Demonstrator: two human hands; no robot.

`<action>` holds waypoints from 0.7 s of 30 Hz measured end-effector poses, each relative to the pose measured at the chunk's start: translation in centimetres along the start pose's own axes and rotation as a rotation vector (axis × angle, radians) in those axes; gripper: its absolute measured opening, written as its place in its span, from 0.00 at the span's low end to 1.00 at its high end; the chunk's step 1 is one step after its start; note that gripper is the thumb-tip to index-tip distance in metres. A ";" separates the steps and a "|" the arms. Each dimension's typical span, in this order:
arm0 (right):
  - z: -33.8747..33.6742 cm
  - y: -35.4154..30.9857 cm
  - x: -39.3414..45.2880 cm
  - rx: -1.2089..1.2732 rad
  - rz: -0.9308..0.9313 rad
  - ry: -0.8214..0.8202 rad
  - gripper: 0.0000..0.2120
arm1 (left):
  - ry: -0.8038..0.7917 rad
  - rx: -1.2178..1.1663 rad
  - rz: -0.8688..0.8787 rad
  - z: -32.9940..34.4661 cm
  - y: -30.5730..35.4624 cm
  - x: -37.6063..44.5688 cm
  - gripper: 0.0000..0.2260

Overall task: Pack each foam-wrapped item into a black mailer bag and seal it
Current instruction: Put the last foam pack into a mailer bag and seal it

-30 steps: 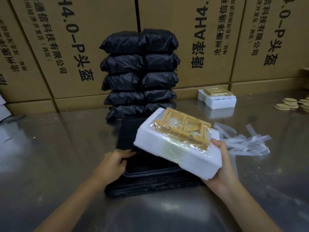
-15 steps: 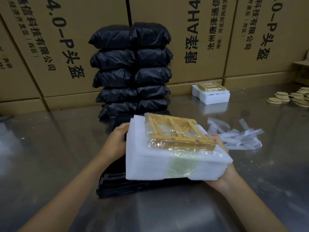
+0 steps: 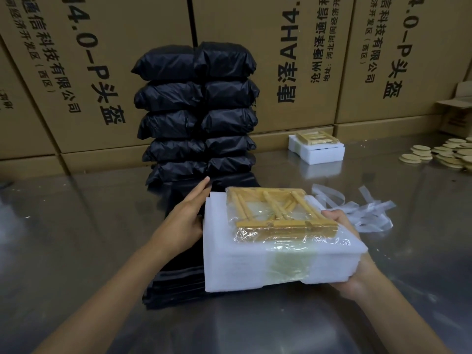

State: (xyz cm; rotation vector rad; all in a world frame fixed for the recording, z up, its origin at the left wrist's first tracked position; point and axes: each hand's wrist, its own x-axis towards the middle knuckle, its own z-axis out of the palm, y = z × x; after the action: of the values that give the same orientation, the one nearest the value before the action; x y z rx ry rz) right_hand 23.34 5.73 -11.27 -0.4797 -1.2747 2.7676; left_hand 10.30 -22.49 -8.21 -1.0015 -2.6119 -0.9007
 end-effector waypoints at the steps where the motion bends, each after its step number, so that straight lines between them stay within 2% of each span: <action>1: 0.2 0.0 0.3 0.008 0.008 -0.061 0.16 | -0.011 -0.003 0.025 0.1 0.2 -0.1 0.33; 3: 0.5 0.0 0.3 0.036 0.008 -0.107 0.15 | -0.032 -0.018 0.063 0.4 0.6 -0.3 0.36; 7: 0.1 0.9 1.0 0.053 -0.023 -0.084 0.16 | -0.032 -0.083 0.085 1.2 1.0 -1.2 0.40; 11: -0.2 1.2 1.0 0.038 -0.077 -0.100 0.17 | 0.009 -0.150 0.014 1.7 0.6 -2.3 0.41; 15: -0.6 0.9 1.1 -0.066 -0.062 -0.070 0.16 | 0.041 -0.077 -0.078 1.7 -0.3 -2.1 0.42; 18: -1.1 0.9 1.2 -0.114 -0.067 -0.057 0.14 | 0.011 -0.067 -0.045 1.4 -0.4 -1.6 0.47; 21: -1.1 1.0 1.5 -0.148 -0.027 -0.083 0.15 | -0.039 -0.092 0.004 1.4 -0.2 -1.2 0.46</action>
State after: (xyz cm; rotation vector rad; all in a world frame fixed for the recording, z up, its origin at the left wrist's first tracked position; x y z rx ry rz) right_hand 22.29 6.13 -13.08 -0.3560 -1.5008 2.7103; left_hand 11.10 -22.41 -9.93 -1.0574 -2.6206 -1.0181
